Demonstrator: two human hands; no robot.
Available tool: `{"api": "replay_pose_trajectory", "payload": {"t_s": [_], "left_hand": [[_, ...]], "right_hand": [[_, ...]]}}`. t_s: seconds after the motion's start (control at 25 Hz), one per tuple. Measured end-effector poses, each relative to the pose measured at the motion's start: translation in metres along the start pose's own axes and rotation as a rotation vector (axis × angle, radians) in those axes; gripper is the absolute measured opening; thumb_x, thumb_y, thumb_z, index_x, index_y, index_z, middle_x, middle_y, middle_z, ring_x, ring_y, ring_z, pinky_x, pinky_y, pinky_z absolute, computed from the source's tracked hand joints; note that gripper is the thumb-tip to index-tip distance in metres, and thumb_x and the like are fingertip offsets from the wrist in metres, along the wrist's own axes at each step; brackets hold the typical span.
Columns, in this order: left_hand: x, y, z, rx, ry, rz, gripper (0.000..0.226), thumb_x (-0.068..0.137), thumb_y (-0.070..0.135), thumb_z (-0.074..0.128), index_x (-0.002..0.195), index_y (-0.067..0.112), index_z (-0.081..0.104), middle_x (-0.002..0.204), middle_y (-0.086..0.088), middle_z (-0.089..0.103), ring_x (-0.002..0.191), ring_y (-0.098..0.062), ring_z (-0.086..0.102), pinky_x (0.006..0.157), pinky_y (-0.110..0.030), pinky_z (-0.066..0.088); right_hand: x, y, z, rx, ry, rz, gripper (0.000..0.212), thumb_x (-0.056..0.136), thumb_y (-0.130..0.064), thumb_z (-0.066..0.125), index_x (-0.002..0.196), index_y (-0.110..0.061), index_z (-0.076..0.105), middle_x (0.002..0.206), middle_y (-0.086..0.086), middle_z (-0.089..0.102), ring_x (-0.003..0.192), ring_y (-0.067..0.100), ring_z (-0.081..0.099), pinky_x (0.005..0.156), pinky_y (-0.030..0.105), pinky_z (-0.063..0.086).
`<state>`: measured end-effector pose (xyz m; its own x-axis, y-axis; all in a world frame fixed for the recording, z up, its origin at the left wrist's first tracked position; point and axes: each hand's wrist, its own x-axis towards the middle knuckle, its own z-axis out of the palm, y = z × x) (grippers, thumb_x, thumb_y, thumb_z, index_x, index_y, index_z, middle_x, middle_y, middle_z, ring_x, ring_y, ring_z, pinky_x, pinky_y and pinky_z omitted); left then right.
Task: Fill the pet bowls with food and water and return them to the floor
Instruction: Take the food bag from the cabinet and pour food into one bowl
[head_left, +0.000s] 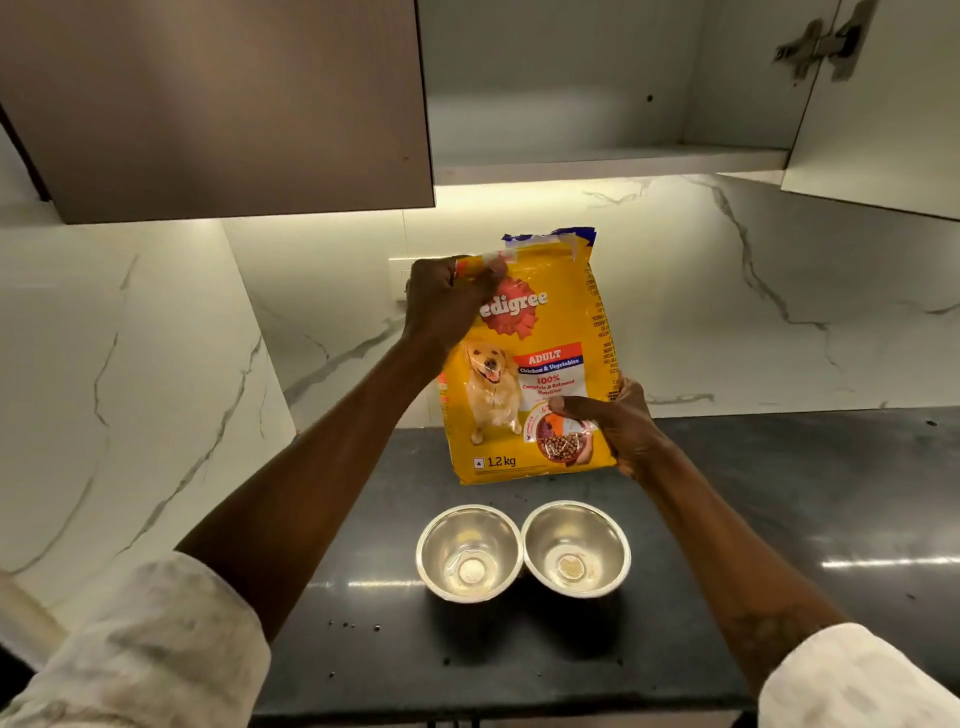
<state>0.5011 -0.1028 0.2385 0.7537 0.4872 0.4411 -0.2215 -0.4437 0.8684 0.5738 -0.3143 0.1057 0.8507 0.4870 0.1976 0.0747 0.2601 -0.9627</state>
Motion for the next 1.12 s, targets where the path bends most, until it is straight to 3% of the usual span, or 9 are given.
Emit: {"api": "replay_pose_trajectory", "payload": {"t_s": [0.08,0.24,0.32,0.4,0.48,0.6,0.84,1.0,1.12], "left_hand": [[0.009,-0.001,0.002,-0.034,-0.063,-0.184,0.042,0.096,0.045,0.072,0.103,0.004,0.075,0.102,-0.014,0.08,0.096,-0.033,0.077,0.092,-0.056,0.062],[0.008,-0.016,0.002,0.209,-0.029,0.035,0.039,0.093,0.051,0.074,0.073,0.017,0.075,0.08,-0.012,0.079,0.077,-0.031,0.078,0.079,-0.053,0.064],[0.0,-0.04,0.001,0.248,-0.017,0.1,0.055,0.082,0.066,0.074,0.095,0.014,0.08,0.093,-0.009,0.081,0.086,-0.027,0.078,0.082,-0.049,0.065],[-0.014,-0.071,0.002,0.242,-0.095,0.022,0.084,0.072,0.072,0.076,0.134,0.015,0.067,0.132,-0.012,0.072,0.119,-0.025,0.07,0.097,-0.045,0.061],[-0.03,-0.103,0.006,0.116,-0.172,-0.169,0.123,0.059,0.08,0.08,0.158,0.02,0.04,0.159,-0.018,0.048,0.142,-0.032,0.052,0.11,-0.049,0.052],[-0.056,-0.146,0.017,-0.116,-0.301,-0.506,0.152,0.041,0.087,0.084,0.166,0.035,0.014,0.164,-0.013,0.044,0.14,-0.036,0.054,0.11,-0.062,0.048],[-0.106,-0.18,0.071,-0.26,-0.572,-0.602,0.11,0.056,0.047,0.101,0.15,0.025,0.05,0.138,-0.007,0.07,0.123,-0.031,0.07,0.099,-0.058,0.059],[-0.107,-0.18,0.107,-0.414,-0.366,-0.587,0.081,0.068,0.013,0.093,0.143,0.015,0.06,0.13,-0.013,0.074,0.118,-0.036,0.072,0.102,-0.063,0.055],[-0.111,-0.184,0.128,-0.52,-0.246,-0.601,0.076,0.064,0.011,0.092,0.135,0.012,0.065,0.125,-0.015,0.076,0.113,-0.038,0.074,0.098,-0.057,0.059]], "right_hand": [[-0.001,0.004,-0.006,-0.004,-0.011,0.009,0.064,0.068,-0.006,0.085,0.129,-0.009,0.068,0.115,0.016,0.078,0.102,0.039,0.077,0.083,0.051,0.064],[0.004,0.013,-0.024,0.001,-0.025,0.03,0.066,0.069,-0.005,0.085,0.132,-0.007,0.067,0.119,0.018,0.077,0.104,0.04,0.076,0.085,0.053,0.063],[0.007,0.023,-0.036,-0.001,-0.029,0.05,0.072,0.065,-0.009,0.092,0.133,-0.005,0.067,0.121,0.019,0.076,0.107,0.041,0.075,0.087,0.054,0.063],[0.01,0.033,-0.047,0.003,-0.034,0.081,0.074,0.065,-0.007,0.094,0.134,-0.006,0.066,0.121,0.018,0.076,0.107,0.041,0.075,0.085,0.051,0.063],[0.015,0.044,-0.059,0.013,-0.05,0.108,0.069,0.072,-0.002,0.088,0.136,-0.005,0.064,0.122,0.019,0.075,0.106,0.039,0.075,0.082,0.048,0.064],[0.026,0.057,-0.074,-0.007,-0.087,0.161,0.066,0.075,-0.003,0.082,0.138,-0.006,0.062,0.123,0.019,0.075,0.108,0.041,0.074,0.087,0.054,0.063],[0.044,0.081,-0.097,0.038,-0.152,0.228,0.065,0.079,-0.006,0.078,0.141,-0.007,0.06,0.129,0.021,0.071,0.113,0.045,0.071,0.095,0.063,0.057],[0.047,0.087,-0.113,0.159,-0.162,0.277,0.068,0.083,-0.025,0.082,0.145,-0.011,0.057,0.135,0.02,0.068,0.119,0.043,0.069,0.098,0.062,0.056],[0.029,0.105,-0.121,0.451,-0.2,0.338,0.092,0.074,-0.053,0.086,0.15,-0.013,0.051,0.147,0.02,0.06,0.132,0.041,0.06,0.096,0.055,0.058]]}}
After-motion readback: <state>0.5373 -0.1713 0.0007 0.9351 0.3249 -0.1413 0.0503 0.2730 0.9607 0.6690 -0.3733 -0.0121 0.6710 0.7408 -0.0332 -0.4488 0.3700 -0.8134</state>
